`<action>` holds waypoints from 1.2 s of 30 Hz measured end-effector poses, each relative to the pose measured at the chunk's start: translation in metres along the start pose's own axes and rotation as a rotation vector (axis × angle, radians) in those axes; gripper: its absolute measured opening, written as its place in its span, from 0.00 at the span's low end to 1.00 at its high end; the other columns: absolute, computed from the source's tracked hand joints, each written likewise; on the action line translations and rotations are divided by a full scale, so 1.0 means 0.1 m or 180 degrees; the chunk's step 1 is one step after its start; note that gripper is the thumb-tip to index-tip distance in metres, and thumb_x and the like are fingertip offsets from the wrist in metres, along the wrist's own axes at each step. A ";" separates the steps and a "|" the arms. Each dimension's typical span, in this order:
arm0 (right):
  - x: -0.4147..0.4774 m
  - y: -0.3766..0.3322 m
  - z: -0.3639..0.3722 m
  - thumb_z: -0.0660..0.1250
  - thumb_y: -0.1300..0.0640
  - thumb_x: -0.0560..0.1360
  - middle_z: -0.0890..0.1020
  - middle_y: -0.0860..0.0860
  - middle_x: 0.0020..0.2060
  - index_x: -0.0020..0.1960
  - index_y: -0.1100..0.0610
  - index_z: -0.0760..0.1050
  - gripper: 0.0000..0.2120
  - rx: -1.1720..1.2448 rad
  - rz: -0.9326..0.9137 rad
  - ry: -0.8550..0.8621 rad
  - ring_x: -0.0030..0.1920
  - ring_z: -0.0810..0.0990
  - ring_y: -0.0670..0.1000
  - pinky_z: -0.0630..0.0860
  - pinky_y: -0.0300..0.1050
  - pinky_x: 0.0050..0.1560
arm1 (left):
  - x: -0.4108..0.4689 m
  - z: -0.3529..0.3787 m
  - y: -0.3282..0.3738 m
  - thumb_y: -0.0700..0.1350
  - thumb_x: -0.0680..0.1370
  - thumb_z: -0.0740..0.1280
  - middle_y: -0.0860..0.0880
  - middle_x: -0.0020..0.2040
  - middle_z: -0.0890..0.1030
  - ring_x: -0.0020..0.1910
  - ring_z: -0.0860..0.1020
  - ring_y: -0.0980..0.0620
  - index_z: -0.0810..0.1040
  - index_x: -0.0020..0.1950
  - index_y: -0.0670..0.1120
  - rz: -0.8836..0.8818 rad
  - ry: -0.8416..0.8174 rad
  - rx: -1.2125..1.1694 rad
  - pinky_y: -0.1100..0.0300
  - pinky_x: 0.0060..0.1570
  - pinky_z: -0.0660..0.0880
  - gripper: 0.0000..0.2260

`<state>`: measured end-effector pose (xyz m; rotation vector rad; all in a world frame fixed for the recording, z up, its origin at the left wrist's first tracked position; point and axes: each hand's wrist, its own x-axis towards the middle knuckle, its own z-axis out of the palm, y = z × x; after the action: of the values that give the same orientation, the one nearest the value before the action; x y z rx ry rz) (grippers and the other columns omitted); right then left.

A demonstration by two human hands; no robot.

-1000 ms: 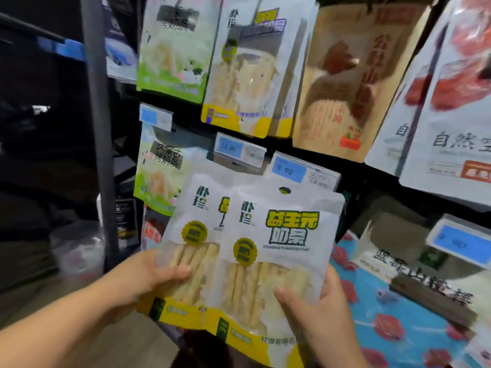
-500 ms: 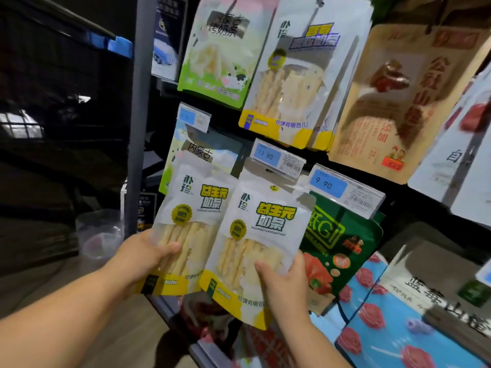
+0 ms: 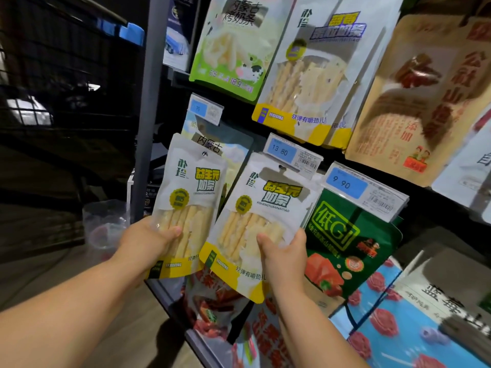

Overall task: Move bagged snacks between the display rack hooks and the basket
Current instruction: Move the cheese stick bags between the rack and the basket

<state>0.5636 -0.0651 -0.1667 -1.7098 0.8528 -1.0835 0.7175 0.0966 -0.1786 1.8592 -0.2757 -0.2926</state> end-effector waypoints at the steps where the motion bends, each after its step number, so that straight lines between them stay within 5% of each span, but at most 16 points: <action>1: 0.01 0.02 0.00 0.75 0.59 0.72 0.79 0.50 0.55 0.64 0.57 0.69 0.25 -0.0025 0.0020 0.0013 0.55 0.77 0.52 0.71 0.43 0.53 | -0.01 0.01 0.01 0.49 0.75 0.73 0.45 0.50 0.82 0.53 0.80 0.42 0.80 0.56 0.45 -0.0010 -0.0009 0.0026 0.52 0.54 0.75 0.12; 6: 0.14 0.11 0.03 0.74 0.57 0.73 0.76 0.52 0.62 0.72 0.59 0.64 0.31 -0.0023 0.0151 0.0125 0.63 0.75 0.55 0.72 0.47 0.59 | 0.01 0.02 -0.06 0.50 0.74 0.74 0.48 0.48 0.85 0.50 0.82 0.44 0.81 0.53 0.49 -0.0093 -0.0122 -0.0327 0.44 0.57 0.77 0.10; 12: 0.18 0.19 -0.01 0.70 0.58 0.76 0.74 0.48 0.48 0.59 0.57 0.66 0.16 -0.0255 0.0186 0.0506 0.51 0.75 0.53 0.67 0.43 0.40 | 0.03 0.02 -0.04 0.50 0.73 0.75 0.49 0.48 0.85 0.49 0.83 0.46 0.82 0.52 0.51 -0.0132 -0.0322 -0.0541 0.44 0.57 0.78 0.10; 16: -0.03 0.25 0.03 0.73 0.64 0.70 0.70 0.51 0.51 0.58 0.60 0.69 0.20 -0.0582 -0.0755 0.1175 0.54 0.70 0.54 0.67 0.47 0.53 | 0.02 0.01 -0.01 0.47 0.74 0.74 0.49 0.49 0.85 0.49 0.83 0.48 0.82 0.53 0.50 -0.0094 -0.0663 -0.0741 0.48 0.57 0.78 0.09; 20: -0.19 0.22 0.16 0.71 0.58 0.74 0.74 0.45 0.50 0.53 0.48 0.70 0.13 -0.0206 -0.0729 0.0045 0.51 0.75 0.50 0.72 0.44 0.50 | -0.02 -0.02 -0.02 0.42 0.76 0.72 0.48 0.46 0.86 0.44 0.84 0.50 0.81 0.51 0.48 -0.0209 -0.1029 -0.1164 0.57 0.44 0.78 0.05; 24: -0.27 0.08 0.24 0.74 0.55 0.74 0.77 0.46 0.56 0.65 0.51 0.66 0.24 0.0157 0.0289 -0.1105 0.53 0.79 0.41 0.75 0.33 0.49 | -0.06 -0.06 -0.04 0.39 0.78 0.68 0.42 0.49 0.86 0.44 0.85 0.45 0.80 0.57 0.42 -0.0402 -0.1650 -0.1483 0.52 0.44 0.82 0.09; 26: -0.30 0.05 0.26 0.74 0.59 0.74 0.83 0.47 0.53 0.68 0.54 0.68 0.26 0.0738 0.0864 -0.1469 0.51 0.83 0.44 0.80 0.39 0.52 | -0.06 -0.08 -0.08 0.41 0.76 0.69 0.39 0.52 0.85 0.49 0.84 0.42 0.79 0.60 0.41 -0.0409 -0.1899 -0.1454 0.50 0.46 0.83 0.13; 29: -0.33 0.13 0.27 0.73 0.62 0.74 0.86 0.50 0.51 0.63 0.54 0.75 0.19 0.0900 0.1045 -0.1644 0.52 0.85 0.53 0.80 0.56 0.57 | -0.01 -0.10 -0.17 0.51 0.61 0.83 0.38 0.55 0.83 0.55 0.82 0.39 0.79 0.61 0.41 -0.0378 -0.2302 -0.1373 0.44 0.54 0.80 0.32; 32: -0.38 0.21 0.26 0.74 0.61 0.73 0.86 0.50 0.52 0.62 0.53 0.76 0.18 0.1006 0.0970 -0.1498 0.53 0.85 0.53 0.78 0.57 0.60 | 0.03 -0.04 -0.23 0.55 0.49 0.85 0.39 0.55 0.83 0.55 0.82 0.39 0.80 0.61 0.42 -0.0311 -0.2400 -0.1296 0.43 0.57 0.78 0.43; 36: -0.46 0.26 0.28 0.80 0.35 0.56 0.79 0.45 0.64 0.72 0.50 0.69 0.49 0.0712 0.0786 -0.0884 0.65 0.77 0.50 0.72 0.58 0.68 | 0.05 0.11 -0.21 0.60 0.53 0.84 0.43 0.54 0.85 0.53 0.83 0.42 0.81 0.59 0.45 -0.0243 -0.2265 -0.1237 0.46 0.58 0.77 0.39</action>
<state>0.5705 -0.0242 -0.2102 -1.4804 0.7145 -0.7257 0.7194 0.0916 -0.2020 1.3283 -0.5845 -0.9912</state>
